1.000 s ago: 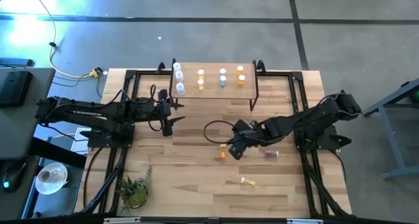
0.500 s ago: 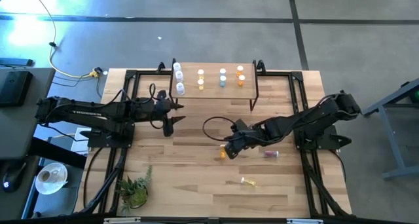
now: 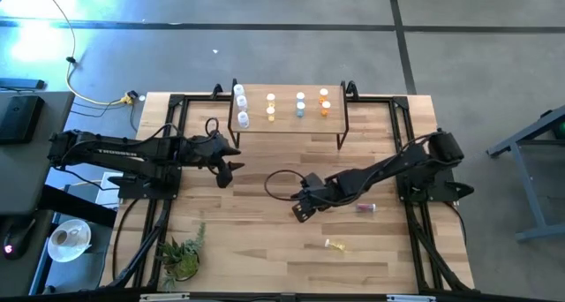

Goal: Pick and place medicine bottles onto shelf by color
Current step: Put the orange pill bottle on the shelf aligned with the other orange pill bottles

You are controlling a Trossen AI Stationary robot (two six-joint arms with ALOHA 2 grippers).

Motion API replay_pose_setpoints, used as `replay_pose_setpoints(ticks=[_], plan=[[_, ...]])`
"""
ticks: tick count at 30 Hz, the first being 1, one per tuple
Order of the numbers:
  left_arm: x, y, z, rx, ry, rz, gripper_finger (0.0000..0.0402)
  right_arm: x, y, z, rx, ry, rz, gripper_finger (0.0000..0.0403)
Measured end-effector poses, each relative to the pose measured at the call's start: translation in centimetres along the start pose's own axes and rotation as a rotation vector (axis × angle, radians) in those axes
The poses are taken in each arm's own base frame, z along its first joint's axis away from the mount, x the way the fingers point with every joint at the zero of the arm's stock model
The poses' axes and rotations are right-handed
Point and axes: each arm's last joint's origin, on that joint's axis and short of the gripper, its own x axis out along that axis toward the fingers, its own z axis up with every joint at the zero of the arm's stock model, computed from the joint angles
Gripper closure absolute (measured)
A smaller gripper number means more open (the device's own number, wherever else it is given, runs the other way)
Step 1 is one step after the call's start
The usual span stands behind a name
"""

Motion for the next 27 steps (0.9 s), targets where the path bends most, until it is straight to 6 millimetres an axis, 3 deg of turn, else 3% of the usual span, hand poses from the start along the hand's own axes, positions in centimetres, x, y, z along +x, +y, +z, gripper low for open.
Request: replay_pose_setpoints(ticks=[8, 27], plan=[[0.0, 0.0, 0.0, 0.006, -0.005, -0.001, 0.0186, 2.7, 0.4, -0.2, 0.050, 0.014, 0.019, 0.0242], [0.0, 0.0, 0.0, 0.027, -0.002, 0.004, 0.0186, 6.1, -1.1, 0.4, 0.133, 0.069, -0.078, 0.0242]])
